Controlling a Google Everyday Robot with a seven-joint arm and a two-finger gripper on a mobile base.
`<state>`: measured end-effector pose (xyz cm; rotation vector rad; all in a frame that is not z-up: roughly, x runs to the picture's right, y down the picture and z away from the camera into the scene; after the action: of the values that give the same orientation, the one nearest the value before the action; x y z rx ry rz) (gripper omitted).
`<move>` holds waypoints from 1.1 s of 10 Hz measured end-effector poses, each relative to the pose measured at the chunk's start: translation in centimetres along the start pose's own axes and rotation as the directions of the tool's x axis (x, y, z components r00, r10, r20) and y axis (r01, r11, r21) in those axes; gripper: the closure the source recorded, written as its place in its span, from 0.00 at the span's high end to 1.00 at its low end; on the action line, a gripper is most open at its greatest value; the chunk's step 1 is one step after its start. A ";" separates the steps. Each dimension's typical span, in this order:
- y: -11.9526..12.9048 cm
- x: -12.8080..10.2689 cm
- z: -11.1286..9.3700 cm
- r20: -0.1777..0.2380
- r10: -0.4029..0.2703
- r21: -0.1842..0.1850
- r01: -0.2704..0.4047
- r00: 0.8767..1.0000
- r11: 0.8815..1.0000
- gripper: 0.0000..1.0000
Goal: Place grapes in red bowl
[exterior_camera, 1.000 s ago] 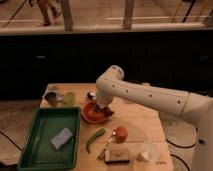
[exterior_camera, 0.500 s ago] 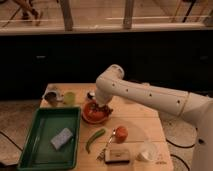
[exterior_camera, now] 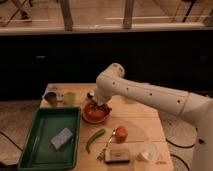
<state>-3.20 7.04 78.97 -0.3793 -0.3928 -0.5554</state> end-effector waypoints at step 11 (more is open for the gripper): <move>-1.1 -0.3 -1.1 0.073 -0.058 0.046 0.055 0.996 0.997 0.01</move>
<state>-3.82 5.78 78.15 -0.3484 -0.4878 -0.5880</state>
